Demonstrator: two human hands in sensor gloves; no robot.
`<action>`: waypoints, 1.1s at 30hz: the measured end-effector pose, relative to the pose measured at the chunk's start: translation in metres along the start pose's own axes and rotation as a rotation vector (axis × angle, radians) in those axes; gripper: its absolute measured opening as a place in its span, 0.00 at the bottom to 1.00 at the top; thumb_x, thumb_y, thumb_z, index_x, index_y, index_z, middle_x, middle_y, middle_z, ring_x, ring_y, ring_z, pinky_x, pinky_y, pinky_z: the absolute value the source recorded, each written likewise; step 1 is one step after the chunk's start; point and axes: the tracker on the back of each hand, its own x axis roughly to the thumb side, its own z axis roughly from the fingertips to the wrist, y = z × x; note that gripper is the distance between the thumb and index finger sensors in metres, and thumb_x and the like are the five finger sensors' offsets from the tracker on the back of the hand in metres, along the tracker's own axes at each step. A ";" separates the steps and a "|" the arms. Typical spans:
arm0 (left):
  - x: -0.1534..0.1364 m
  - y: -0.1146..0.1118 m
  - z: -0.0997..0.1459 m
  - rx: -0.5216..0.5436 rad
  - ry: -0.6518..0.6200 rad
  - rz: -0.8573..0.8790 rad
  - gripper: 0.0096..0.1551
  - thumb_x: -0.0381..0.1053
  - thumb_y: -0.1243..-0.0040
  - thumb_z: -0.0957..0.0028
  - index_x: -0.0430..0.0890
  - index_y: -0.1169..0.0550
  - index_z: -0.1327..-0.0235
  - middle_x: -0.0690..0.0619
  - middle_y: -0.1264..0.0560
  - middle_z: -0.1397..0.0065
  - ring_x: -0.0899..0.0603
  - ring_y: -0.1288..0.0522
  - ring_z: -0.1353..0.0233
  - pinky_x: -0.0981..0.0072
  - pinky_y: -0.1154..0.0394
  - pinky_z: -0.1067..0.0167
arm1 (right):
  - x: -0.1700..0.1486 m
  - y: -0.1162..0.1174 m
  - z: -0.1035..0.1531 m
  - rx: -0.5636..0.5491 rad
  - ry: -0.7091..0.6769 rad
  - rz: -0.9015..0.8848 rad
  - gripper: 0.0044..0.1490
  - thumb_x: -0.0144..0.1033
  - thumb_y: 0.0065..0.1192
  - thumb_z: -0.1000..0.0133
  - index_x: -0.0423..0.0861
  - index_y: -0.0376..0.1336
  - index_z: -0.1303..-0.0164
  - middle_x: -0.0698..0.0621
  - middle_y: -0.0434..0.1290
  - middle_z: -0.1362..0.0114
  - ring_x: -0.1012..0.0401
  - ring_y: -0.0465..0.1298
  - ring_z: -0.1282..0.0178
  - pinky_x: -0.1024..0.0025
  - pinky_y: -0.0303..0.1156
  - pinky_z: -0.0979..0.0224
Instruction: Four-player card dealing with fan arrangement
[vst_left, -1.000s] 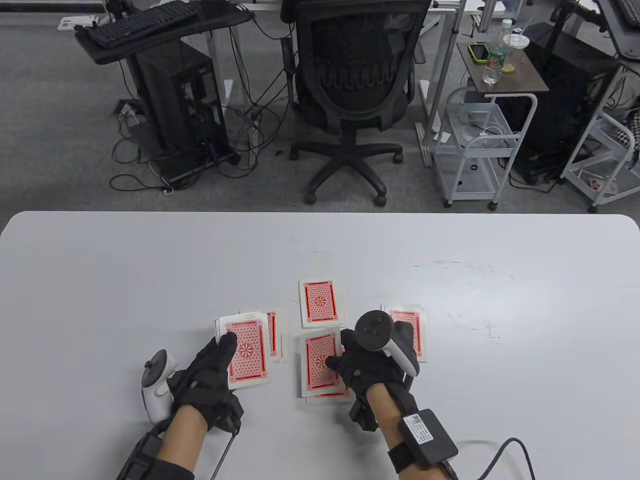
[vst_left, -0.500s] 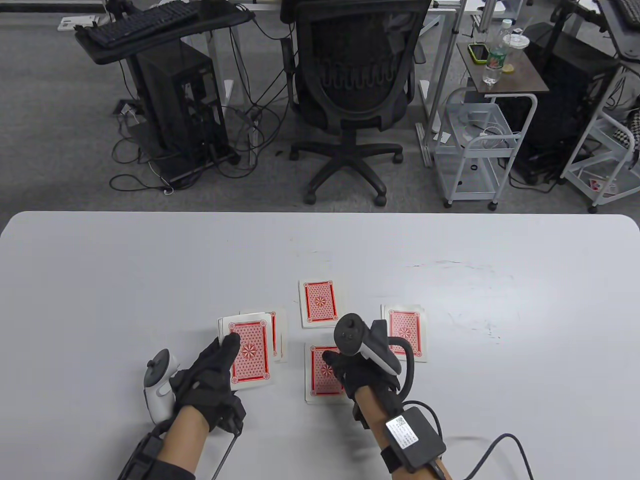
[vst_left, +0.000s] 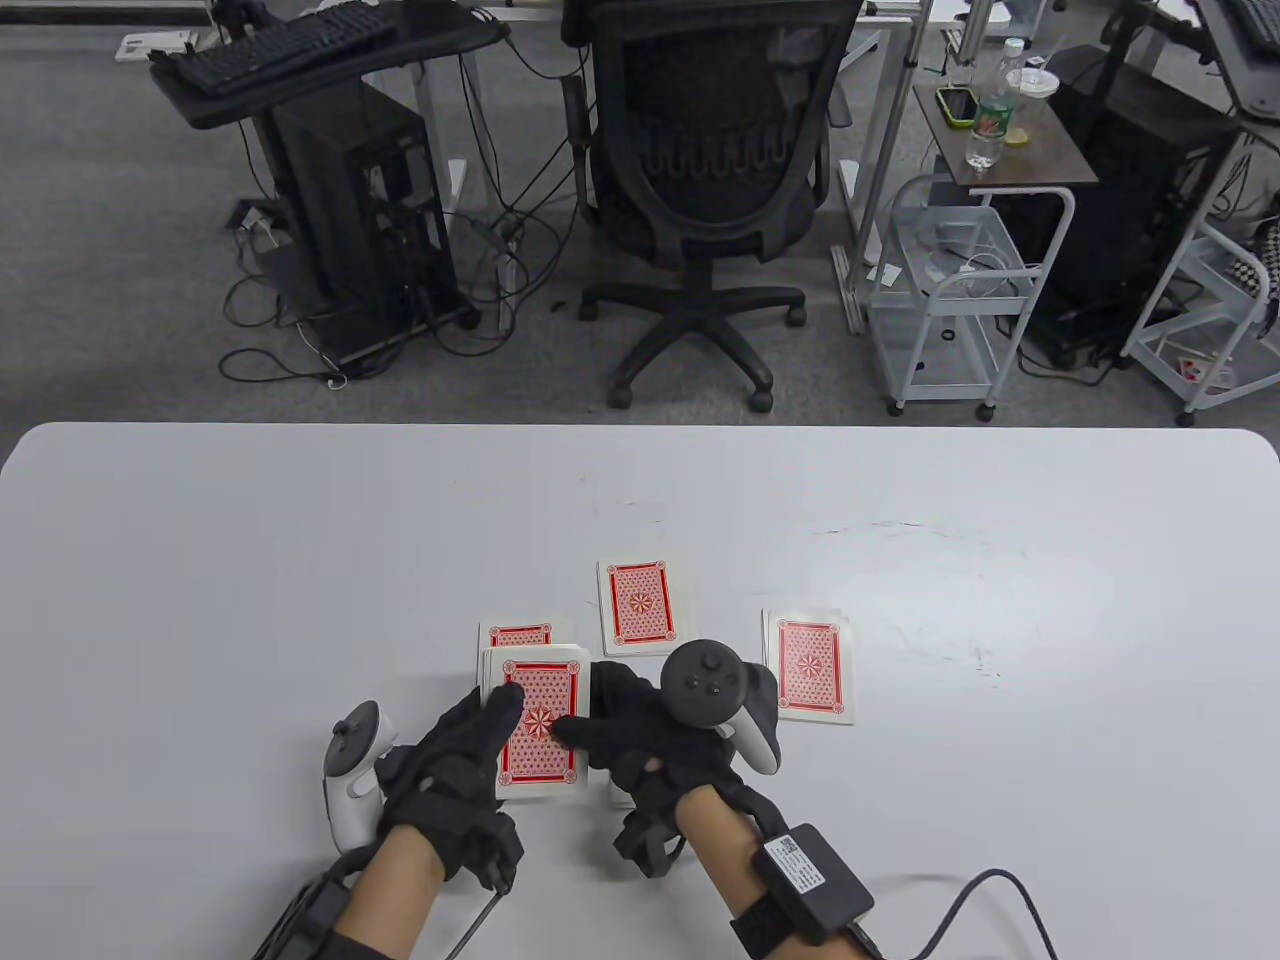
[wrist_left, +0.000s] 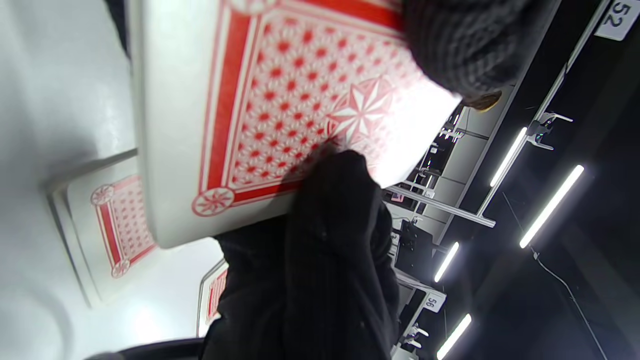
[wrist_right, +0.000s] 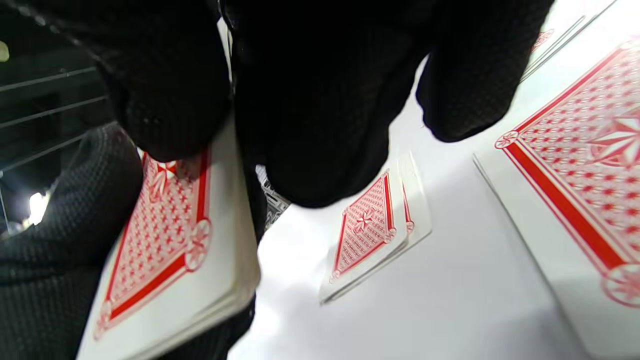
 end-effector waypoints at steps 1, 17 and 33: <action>0.001 0.001 0.000 -0.008 0.004 0.006 0.28 0.63 0.38 0.47 0.57 0.26 0.35 0.58 0.20 0.34 0.43 0.15 0.39 0.52 0.16 0.47 | -0.001 -0.002 0.000 -0.011 0.006 -0.024 0.43 0.43 0.75 0.49 0.36 0.60 0.30 0.52 0.77 0.45 0.58 0.86 0.57 0.43 0.72 0.39; 0.016 0.087 0.010 0.289 -0.025 0.136 0.28 0.63 0.39 0.46 0.58 0.27 0.34 0.59 0.20 0.34 0.44 0.15 0.38 0.53 0.16 0.47 | 0.010 -0.009 -0.070 0.022 0.183 0.113 0.47 0.40 0.71 0.44 0.32 0.51 0.24 0.52 0.74 0.44 0.63 0.82 0.66 0.47 0.73 0.43; 0.016 0.098 0.005 0.298 -0.028 0.153 0.28 0.63 0.39 0.45 0.58 0.27 0.33 0.59 0.20 0.33 0.44 0.15 0.38 0.53 0.16 0.46 | 0.013 0.075 -0.131 0.127 0.390 0.896 0.51 0.52 0.71 0.45 0.35 0.53 0.24 0.56 0.75 0.48 0.67 0.80 0.69 0.50 0.74 0.44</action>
